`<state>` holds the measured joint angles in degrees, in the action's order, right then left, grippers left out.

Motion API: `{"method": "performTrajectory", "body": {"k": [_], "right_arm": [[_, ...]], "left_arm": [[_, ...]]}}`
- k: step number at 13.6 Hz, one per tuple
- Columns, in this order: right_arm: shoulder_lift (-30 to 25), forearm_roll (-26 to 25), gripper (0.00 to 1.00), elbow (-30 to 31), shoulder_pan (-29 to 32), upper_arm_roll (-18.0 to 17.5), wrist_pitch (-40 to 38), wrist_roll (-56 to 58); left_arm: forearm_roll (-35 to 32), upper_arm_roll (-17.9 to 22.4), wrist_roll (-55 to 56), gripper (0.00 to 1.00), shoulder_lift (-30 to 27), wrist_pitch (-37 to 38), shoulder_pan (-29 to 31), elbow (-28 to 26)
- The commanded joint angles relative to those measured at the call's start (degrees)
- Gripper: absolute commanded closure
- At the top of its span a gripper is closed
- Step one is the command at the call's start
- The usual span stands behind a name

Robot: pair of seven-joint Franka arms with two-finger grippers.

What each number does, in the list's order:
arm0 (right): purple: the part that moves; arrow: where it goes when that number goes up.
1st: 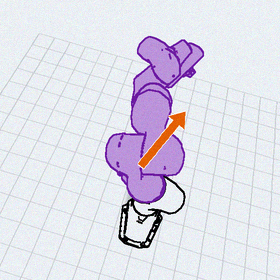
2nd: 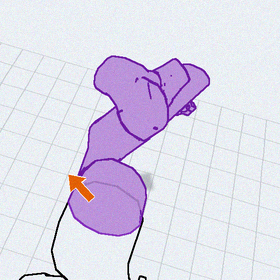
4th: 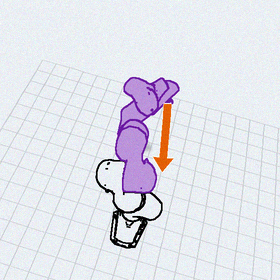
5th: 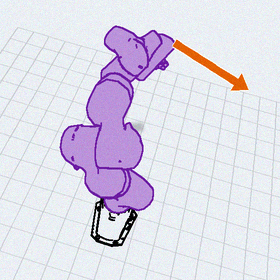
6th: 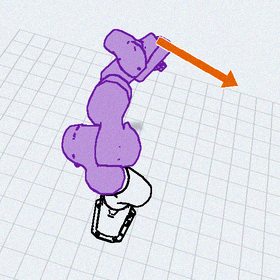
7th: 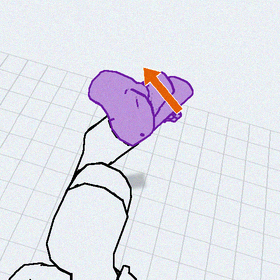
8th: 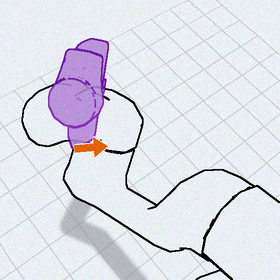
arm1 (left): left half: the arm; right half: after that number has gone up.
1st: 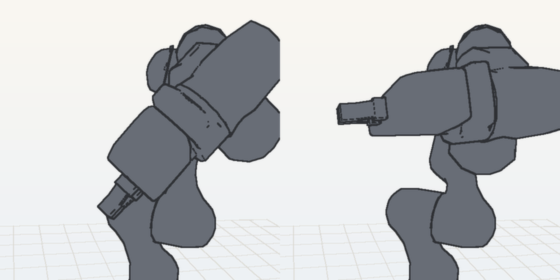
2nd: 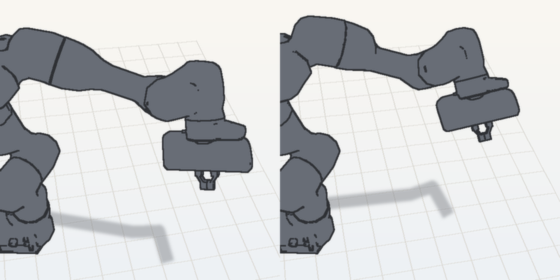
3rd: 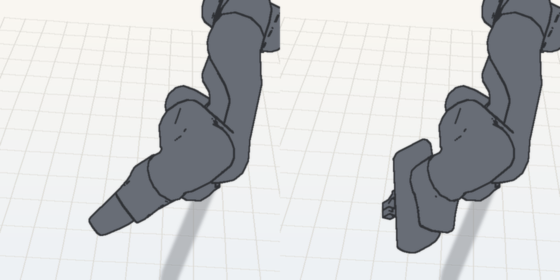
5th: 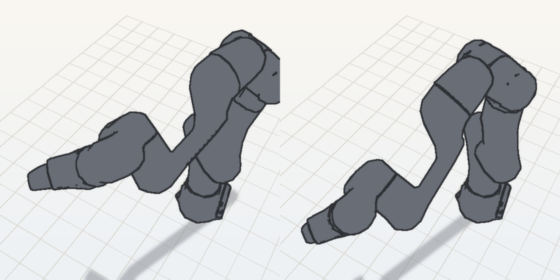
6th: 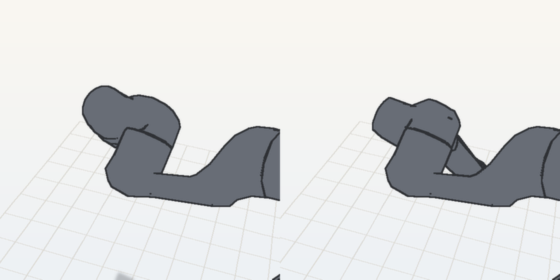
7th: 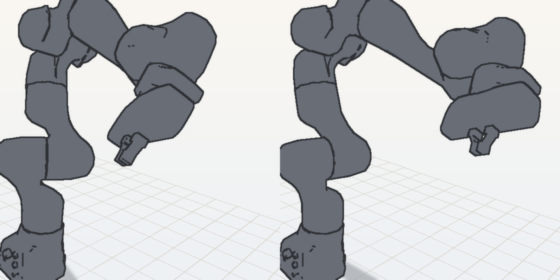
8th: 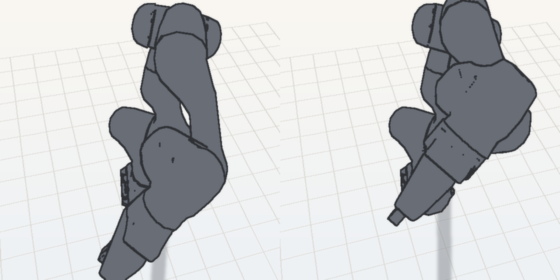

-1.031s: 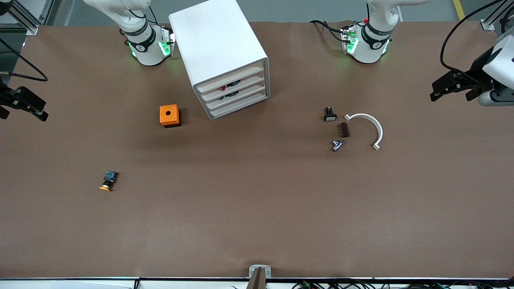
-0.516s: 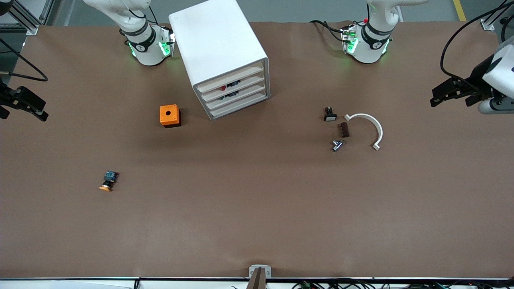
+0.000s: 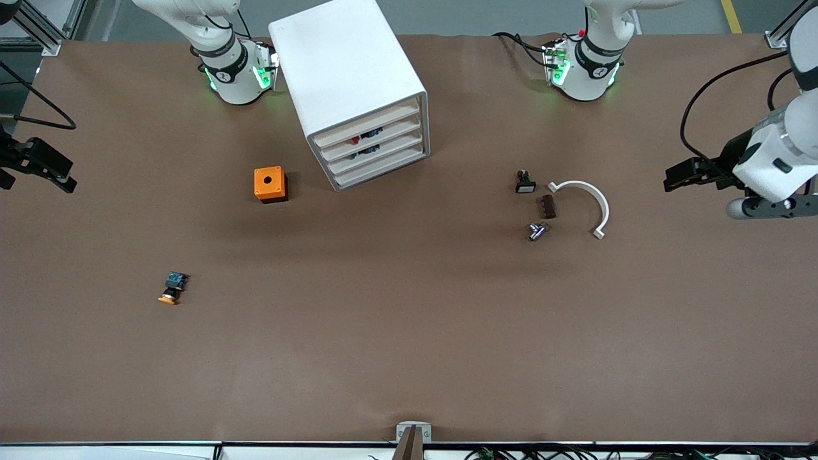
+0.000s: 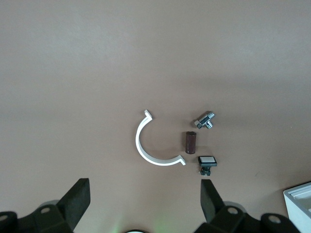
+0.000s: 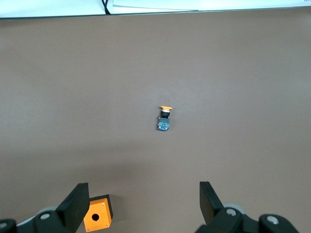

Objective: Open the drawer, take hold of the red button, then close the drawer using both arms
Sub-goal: 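Reach the left gripper toward the white cabinet's drawer front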

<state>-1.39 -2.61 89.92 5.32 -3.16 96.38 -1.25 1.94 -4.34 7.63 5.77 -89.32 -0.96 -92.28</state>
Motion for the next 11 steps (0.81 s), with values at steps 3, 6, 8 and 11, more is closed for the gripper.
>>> {"method": "performTrajectory", "body": {"k": [3,6,8,11], "right_arm": [[-0.11,1.03,0.0,-0.62,0.84,-0.36,-0.67,0.2],[-0.11,1.03,0.0,-0.62,0.84,-0.45,-0.67,0.11],[-0.11,1.03,0.0,-0.62,0.84,-0.45,-0.67,0.2],[-0.11,1.03,0.0,-0.62,0.84,-0.36,-0.67,0.2]], "left_arm": [[-1.67,-0.23,11.94,0.0,6.61,-0.59,-6.58,1.58],[-0.98,-0.23,19.49,0.0,11.44,0.01,-10.81,3.85],[1.65,-0.32,28.27,0.0,15.31,1.76,-12.92,6.75],[7.89,-0.23,39.97,0.0,20.85,2.83,-16.35,10.88]]}}
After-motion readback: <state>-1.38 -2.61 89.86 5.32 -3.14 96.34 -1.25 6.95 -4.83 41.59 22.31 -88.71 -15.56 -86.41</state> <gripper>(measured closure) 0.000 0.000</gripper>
